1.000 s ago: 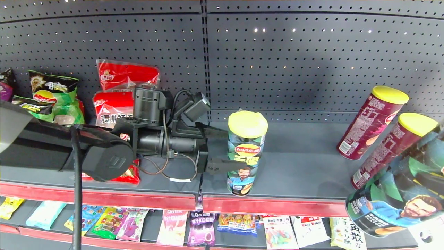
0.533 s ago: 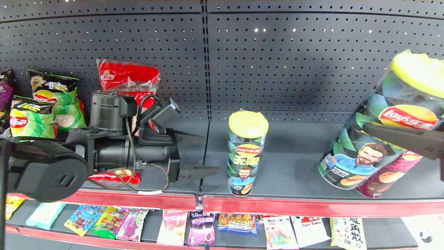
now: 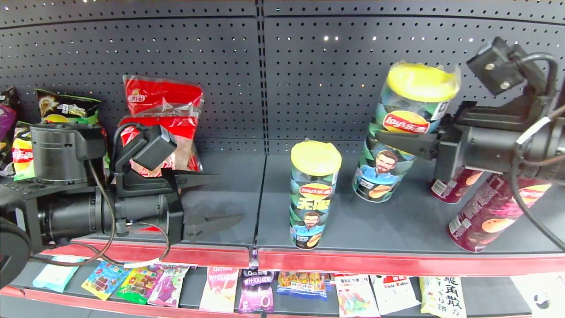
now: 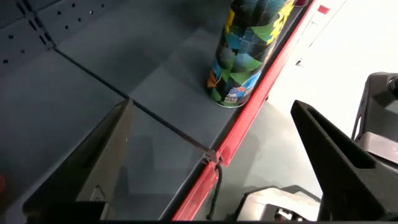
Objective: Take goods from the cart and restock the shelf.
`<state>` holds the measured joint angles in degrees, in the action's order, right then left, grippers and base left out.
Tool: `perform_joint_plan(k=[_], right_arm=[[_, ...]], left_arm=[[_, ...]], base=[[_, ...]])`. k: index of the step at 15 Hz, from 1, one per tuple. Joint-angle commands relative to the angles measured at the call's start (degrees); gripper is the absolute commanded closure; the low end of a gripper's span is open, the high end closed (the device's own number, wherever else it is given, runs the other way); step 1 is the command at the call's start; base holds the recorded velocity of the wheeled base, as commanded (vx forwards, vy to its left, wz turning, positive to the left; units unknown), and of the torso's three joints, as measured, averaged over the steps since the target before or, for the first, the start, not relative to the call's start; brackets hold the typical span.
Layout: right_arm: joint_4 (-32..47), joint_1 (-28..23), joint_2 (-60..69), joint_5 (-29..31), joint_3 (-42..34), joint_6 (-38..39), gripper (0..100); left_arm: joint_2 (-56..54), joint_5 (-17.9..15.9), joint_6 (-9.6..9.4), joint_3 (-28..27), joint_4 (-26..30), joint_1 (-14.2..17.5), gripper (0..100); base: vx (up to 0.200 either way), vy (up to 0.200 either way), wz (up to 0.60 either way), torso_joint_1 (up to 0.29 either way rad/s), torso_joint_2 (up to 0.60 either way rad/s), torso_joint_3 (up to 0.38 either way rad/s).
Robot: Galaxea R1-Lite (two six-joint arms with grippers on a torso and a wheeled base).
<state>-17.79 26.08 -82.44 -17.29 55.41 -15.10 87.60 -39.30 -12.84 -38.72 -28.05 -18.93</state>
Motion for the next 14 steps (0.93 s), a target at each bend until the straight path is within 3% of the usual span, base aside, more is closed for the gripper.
perform_joint_plan(k=[1, 14], right_arm=[[-3.2, 0.1, -7.7, 0.5, 2.1, 0.1, 100], [-3.8, 0.0, -23.8, -2.2, 16.0, 1.2, 100]], left_arm=[[-0.9, -0.2, 0.00, 0.0, -0.1, 0.0, 0], [-1.0, -0.2, -0.08, -1.4, -0.3, -0.1, 0]], base=[[0.000, 0.000, 0.00, 0.000, 0.00, 0.000], [0.000, 0.000, 0.00, 0.000, 0.00, 0.000]])
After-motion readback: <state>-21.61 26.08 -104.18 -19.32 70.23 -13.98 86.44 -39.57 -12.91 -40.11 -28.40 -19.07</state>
